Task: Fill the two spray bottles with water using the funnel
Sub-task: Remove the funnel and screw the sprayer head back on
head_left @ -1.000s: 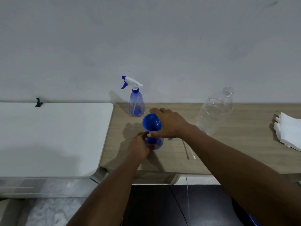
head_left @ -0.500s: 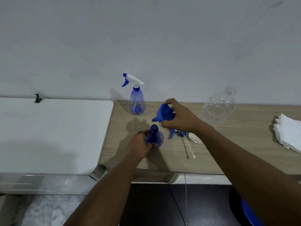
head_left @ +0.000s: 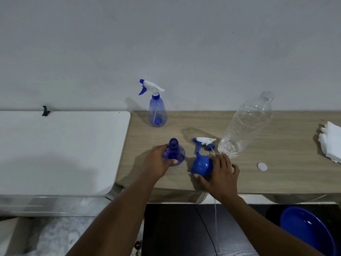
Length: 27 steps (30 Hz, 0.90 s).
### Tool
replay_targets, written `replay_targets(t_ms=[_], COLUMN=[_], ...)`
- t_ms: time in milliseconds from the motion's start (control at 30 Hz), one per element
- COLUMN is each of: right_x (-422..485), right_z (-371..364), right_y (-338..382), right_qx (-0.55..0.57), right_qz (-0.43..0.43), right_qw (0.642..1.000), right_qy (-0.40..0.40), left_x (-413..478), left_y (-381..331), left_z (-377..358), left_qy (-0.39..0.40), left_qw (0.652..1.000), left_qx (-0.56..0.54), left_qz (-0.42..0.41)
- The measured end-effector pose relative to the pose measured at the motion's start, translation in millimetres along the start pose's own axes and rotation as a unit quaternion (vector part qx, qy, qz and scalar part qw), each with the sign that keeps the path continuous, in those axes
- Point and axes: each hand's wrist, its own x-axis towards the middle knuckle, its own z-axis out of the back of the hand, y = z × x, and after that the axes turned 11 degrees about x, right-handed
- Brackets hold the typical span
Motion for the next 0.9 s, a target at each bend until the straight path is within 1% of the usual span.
replay_targets(t_ms=[133, 200, 267, 333, 367, 400, 467, 567, 667, 700, 767, 833, 900], right_x=[0, 2, 11, 32, 48, 66, 103, 143, 157, 157, 158, 161, 165], right_z=[-2, 3, 14, 25, 29, 30, 29, 23, 15, 12, 4, -2, -3], right_y=[2, 6, 16, 28, 34, 39, 45, 45, 39, 36, 30, 26, 27], right_qx=[-0.029, -0.019, 0.043, 0.114, 0.138, 0.151, 0.138, 0.070, 0.006, -0.020, -0.052, -0.057, -0.044], right_qz=[-0.022, -0.029, -0.008, 0.037, 0.044, 0.032, -0.024, -0.103, -0.129, -0.125, -0.106, -0.101, -0.117], right_qw=[0.999, 0.999, 0.999, 0.992, 0.988, 0.987, 0.990, 0.981, 0.966, 0.963, 0.964, 0.967, 0.967], right_qy=[0.035, 0.033, -0.004, -0.048, -0.051, -0.038, 0.034, 0.147, 0.224, 0.239, 0.238, 0.227, 0.223], left_x=[1, 2, 1, 3, 3, 4, 5, 7, 8, 8, 10, 11, 11], left_y=[2, 3, 3, 4, 5, 6, 7, 10, 12, 13, 15, 17, 18], left_z=[-1, -1, -1, -4, -5, -6, -8, -11, -12, -13, -15, -17, -18], left_qy=[0.004, 0.006, 0.005, 0.002, 0.002, 0.002, 0.003, -0.001, -0.008, -0.011, -0.011, -0.013, -0.018], left_qw=[1.000, 1.000, 1.000, 1.000, 1.000, 1.000, 1.000, 1.000, 1.000, 1.000, 1.000, 1.000, 1.000], left_qx=[0.002, 0.012, 0.015, 0.005, -0.002, -0.007, -0.012, -0.022, -0.010, -0.007, -0.006, -0.008, -0.007], left_qz=[-0.007, -0.007, -0.001, 0.001, 0.001, 0.002, 0.002, 0.002, -0.009, -0.012, -0.012, -0.010, -0.011])
